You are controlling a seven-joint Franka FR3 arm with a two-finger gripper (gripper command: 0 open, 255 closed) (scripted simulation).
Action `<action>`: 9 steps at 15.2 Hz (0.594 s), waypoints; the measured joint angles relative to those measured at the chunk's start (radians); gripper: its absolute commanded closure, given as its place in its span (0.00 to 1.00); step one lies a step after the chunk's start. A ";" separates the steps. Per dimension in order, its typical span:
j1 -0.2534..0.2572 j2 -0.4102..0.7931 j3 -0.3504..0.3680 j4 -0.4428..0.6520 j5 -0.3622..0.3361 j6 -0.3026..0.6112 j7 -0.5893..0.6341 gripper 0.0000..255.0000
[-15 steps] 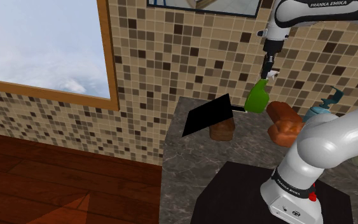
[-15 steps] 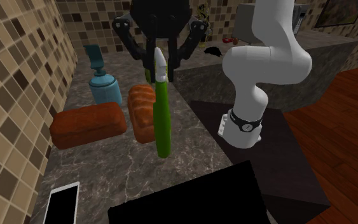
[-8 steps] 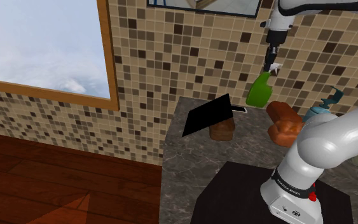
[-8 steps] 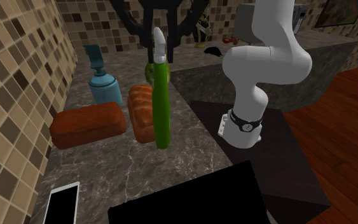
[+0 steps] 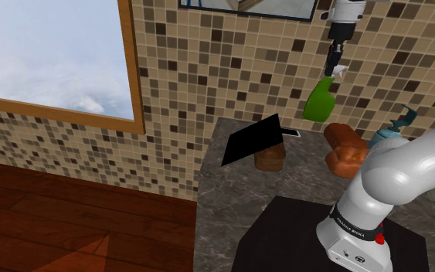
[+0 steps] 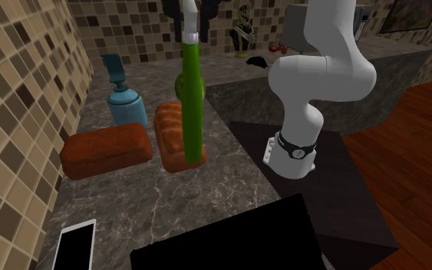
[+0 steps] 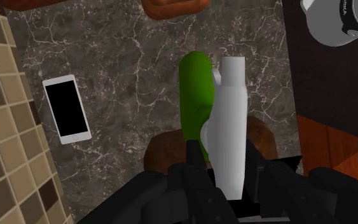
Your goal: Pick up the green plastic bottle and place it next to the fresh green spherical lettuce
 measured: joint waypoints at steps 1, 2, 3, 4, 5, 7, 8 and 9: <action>0.001 0.006 0.000 0.017 0.002 -0.010 -0.003 1.00; 0.002 0.009 0.003 0.034 0.004 -0.024 -0.005 1.00; 0.004 0.015 0.005 0.052 0.006 -0.036 -0.007 1.00; 0.005 0.022 0.005 0.070 0.009 -0.048 -0.010 1.00; 0.006 0.029 0.005 0.088 0.010 -0.059 -0.014 1.00; 0.010 0.045 0.008 0.130 0.016 -0.085 -0.018 1.00; 0.010 0.048 0.010 0.144 0.016 -0.097 -0.021 1.00; 0.011 0.055 0.009 0.163 0.018 -0.108 -0.024 1.00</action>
